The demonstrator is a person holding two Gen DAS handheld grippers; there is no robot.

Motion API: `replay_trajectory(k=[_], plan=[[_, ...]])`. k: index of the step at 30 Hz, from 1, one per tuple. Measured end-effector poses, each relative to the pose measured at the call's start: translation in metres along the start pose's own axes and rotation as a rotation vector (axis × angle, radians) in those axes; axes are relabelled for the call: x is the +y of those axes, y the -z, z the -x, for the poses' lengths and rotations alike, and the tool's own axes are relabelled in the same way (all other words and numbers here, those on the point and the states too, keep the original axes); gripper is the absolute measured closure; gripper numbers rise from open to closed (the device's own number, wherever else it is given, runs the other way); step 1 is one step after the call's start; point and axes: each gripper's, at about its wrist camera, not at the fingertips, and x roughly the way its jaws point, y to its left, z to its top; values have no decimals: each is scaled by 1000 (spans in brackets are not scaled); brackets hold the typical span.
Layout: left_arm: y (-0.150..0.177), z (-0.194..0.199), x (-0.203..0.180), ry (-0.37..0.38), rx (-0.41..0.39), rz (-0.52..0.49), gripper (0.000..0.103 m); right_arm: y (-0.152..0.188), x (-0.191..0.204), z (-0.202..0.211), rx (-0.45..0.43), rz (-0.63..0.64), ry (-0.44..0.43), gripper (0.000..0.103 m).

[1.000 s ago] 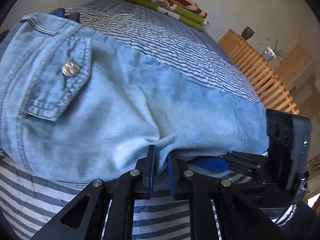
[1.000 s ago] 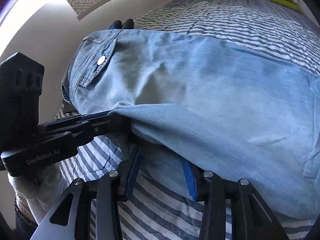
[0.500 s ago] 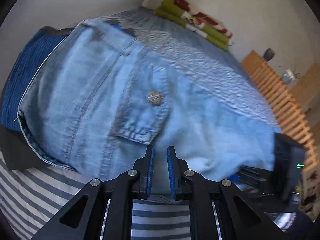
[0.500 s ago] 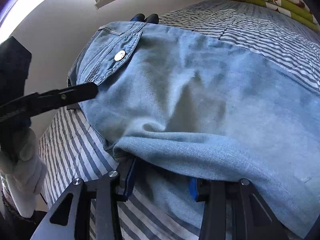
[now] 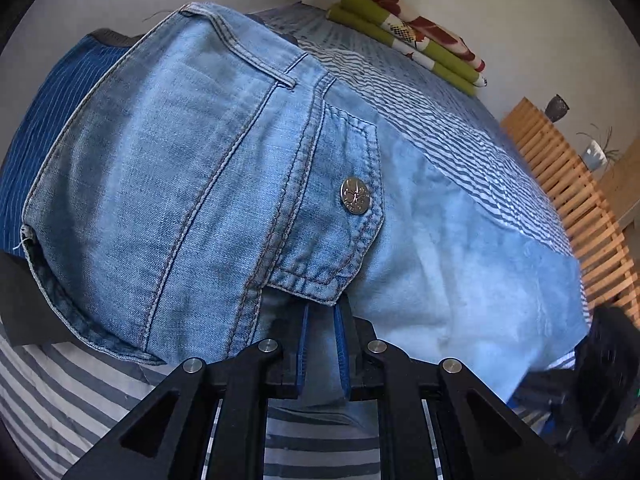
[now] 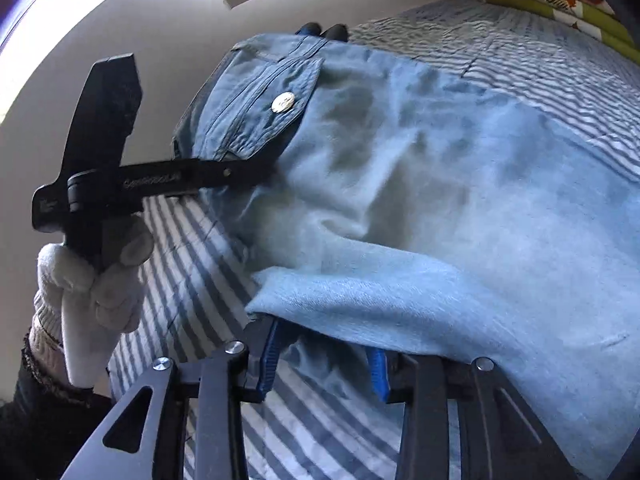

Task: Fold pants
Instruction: 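Lay the folded shirt onto the blue striped garment and open both tools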

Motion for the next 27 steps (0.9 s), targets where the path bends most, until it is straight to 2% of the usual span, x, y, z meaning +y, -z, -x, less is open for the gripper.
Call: replay_trajectory(k=[1, 2, 3, 4, 5, 7, 9, 12, 14, 15, 18, 20, 22, 23, 25, 27], plan=[[0, -1, -2, 1, 1, 3, 90, 9, 14, 0, 10, 86, 49, 91], [-1, -3, -3, -4, 0, 1, 91, 17, 23, 0, 31, 146, 53, 101], [0, -1, 2, -6, 1, -4, 91, 30, 30, 3, 69, 165, 15, 103], [1, -1, 4, -7, 2, -5, 91, 38, 35, 6, 84, 177, -5, 103], [0, -2, 4, -8, 3, -5, 91, 44, 41, 9, 80, 201, 22, 103], [0, -1, 3, -12, 1, -5, 91, 50, 44, 11, 47, 212, 142, 103], [1, 1, 2, -17, 0, -6, 91, 46, 33, 10, 44, 178, 178, 103], [1, 0, -3, -19, 1, -13, 91, 40, 14, 12, 48, 96, 152, 98], [1, 0, -5, -17, 3, -16, 91, 33, 7, 20, 6, 58, 159, 96], [1, 0, -4, -13, 5, -13, 91, 31, 4, 26, -14, 38, 144, 95], [1, 2, 1, 12, 6, 14, 91, 22, -3, 44, -26, -17, -71, 92], [-1, 7, 3, 30, 1, 23, 91, 16, 0, 56, -71, -12, -128, 74], [-1, 14, 4, 26, -15, 20, 91, 6, -4, 57, -100, -70, -198, 71], [-1, 17, 5, 25, -21, 22, 91, 3, -6, 52, -110, -96, -155, 70], [-1, 26, 10, 19, -40, 33, 91, -5, -10, 31, -104, -113, 7, 69], [-2, 36, 16, 26, -66, 41, 91, -7, -14, -2, -25, -127, 101, 69]])
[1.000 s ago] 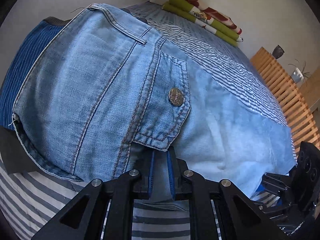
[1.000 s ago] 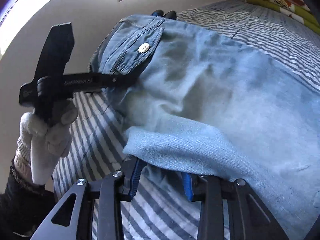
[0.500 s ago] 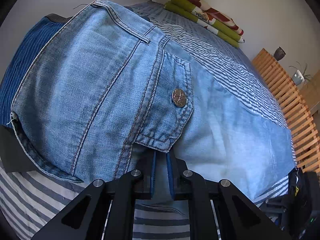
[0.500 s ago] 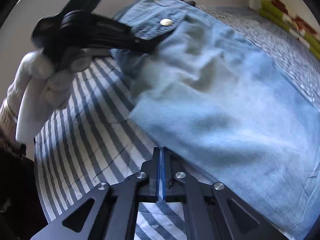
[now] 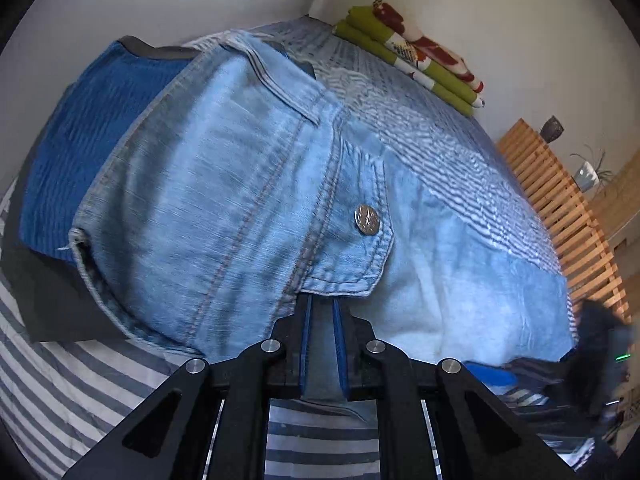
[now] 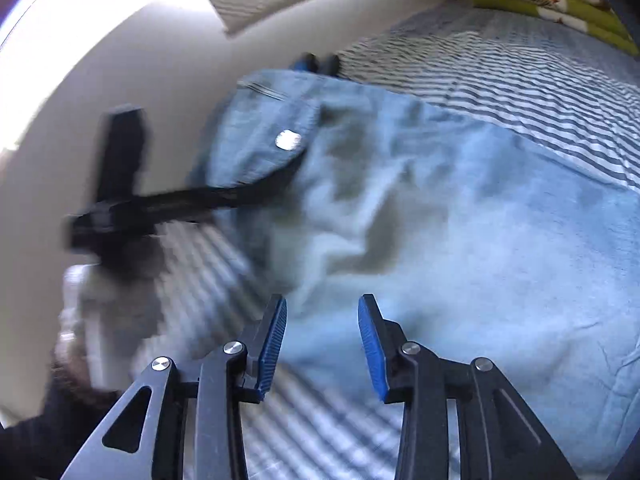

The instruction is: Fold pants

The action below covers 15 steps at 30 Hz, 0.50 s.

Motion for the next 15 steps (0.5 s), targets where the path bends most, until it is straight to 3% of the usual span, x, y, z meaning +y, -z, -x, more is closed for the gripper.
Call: replay_trajectory(k=[1, 3, 4, 6, 11, 15], plan=[[-1, 6, 4, 1, -10, 9, 91, 3, 4, -21, 47, 21, 86, 70], [-1, 19, 14, -5, -38, 30, 91, 8, 22, -28, 15, 127, 189, 71], [-2, 25, 18, -18, -55, 39, 85, 8, 32, -29, 29, 163, 229, 71], [-3, 37, 25, -64, -87, 39, 73, 11, 36, -16, 10, 146, 176, 71], [2, 53, 18, -14, -107, 20, 72, 33, 15, 57, -97, 7, 115, 70], [16, 41, -27, -28, -61, -119, 72, 63, -54, 127, -185, -229, 234, 69]])
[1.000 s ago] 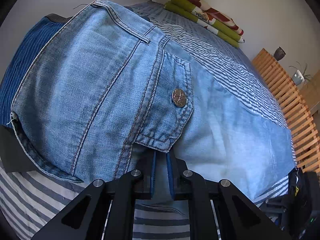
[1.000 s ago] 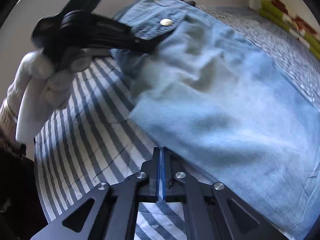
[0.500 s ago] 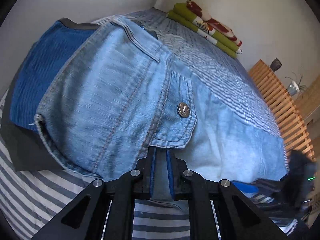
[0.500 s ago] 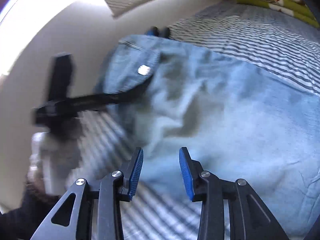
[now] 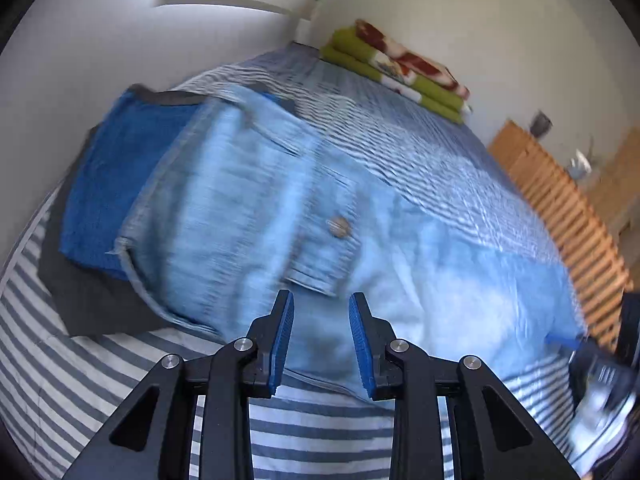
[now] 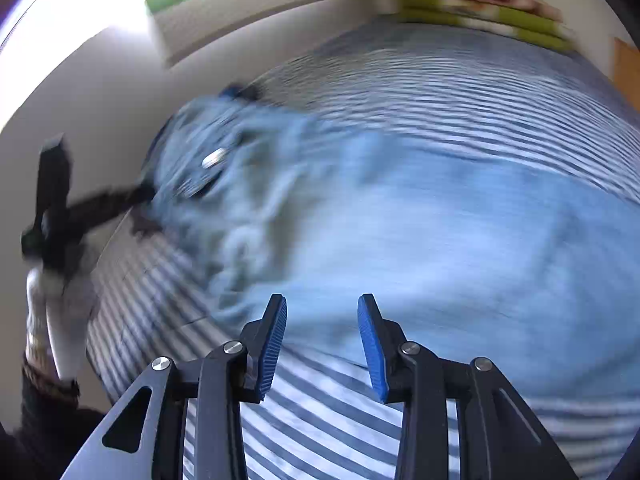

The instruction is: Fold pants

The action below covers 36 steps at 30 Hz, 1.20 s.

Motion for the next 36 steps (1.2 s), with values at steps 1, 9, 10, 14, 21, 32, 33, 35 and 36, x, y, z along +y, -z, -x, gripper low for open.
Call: replay_trajectory(k=[1, 9, 10, 14, 21, 32, 33, 35, 36], plan=[[4, -6, -17, 2, 13, -34, 72, -2, -25, 11, -10, -63, 28, 69], [44, -46, -129, 72, 124, -254, 70, 9, -288, 139, -111, -552, 355, 68], [50, -51, -142, 83, 140, -270, 70, 15, -324, 156, -122, -611, 382, 67], [70, -68, -188, 90, 174, -322, 70, 28, -433, 200, -136, -748, 494, 65], [86, -102, -252, 105, 241, -389, 70, 35, -520, 192, -15, -863, 413, 65], [102, -123, -283, 111, 291, -447, 66, 46, -528, 174, 22, -852, 264, 65], [102, -125, -281, 112, 294, -443, 66, 44, -528, 170, 44, -842, 279, 65], [103, -127, -279, 109, 297, -434, 66, 40, -528, 166, 60, -842, 317, 66], [104, -128, -279, 108, 298, -433, 66, 38, -529, 164, 58, -843, 306, 68]])
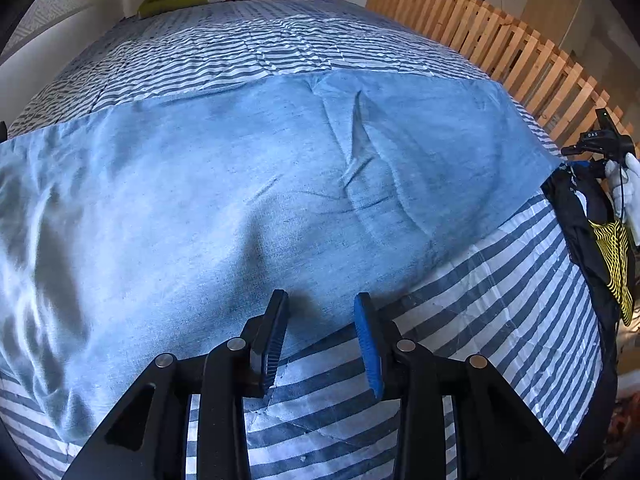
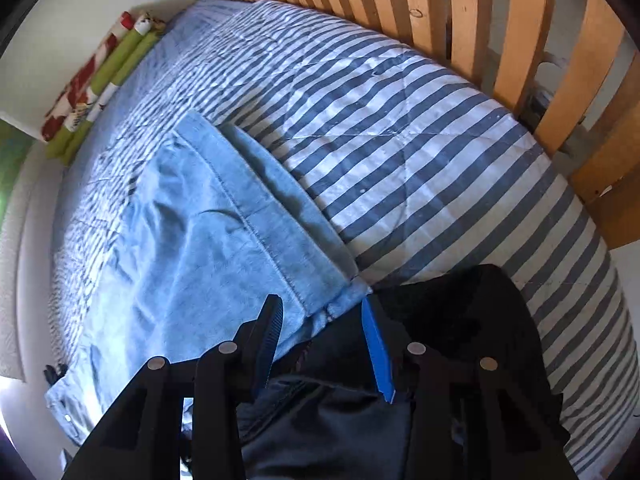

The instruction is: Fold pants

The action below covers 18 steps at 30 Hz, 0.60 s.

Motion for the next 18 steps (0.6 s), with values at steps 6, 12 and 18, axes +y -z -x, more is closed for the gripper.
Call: replay_trajectory(k=[6, 12, 18], plan=[[4, 0, 0, -5, 7, -8, 66, 1, 19, -3, -29, 63, 107, 100], [4, 0, -2, 5, 12, -18, 66, 1, 7, 18, -128, 28, 114, 101], [5, 2, -5, 5, 23, -27, 65, 13, -4, -2, -118, 9, 167, 101]])
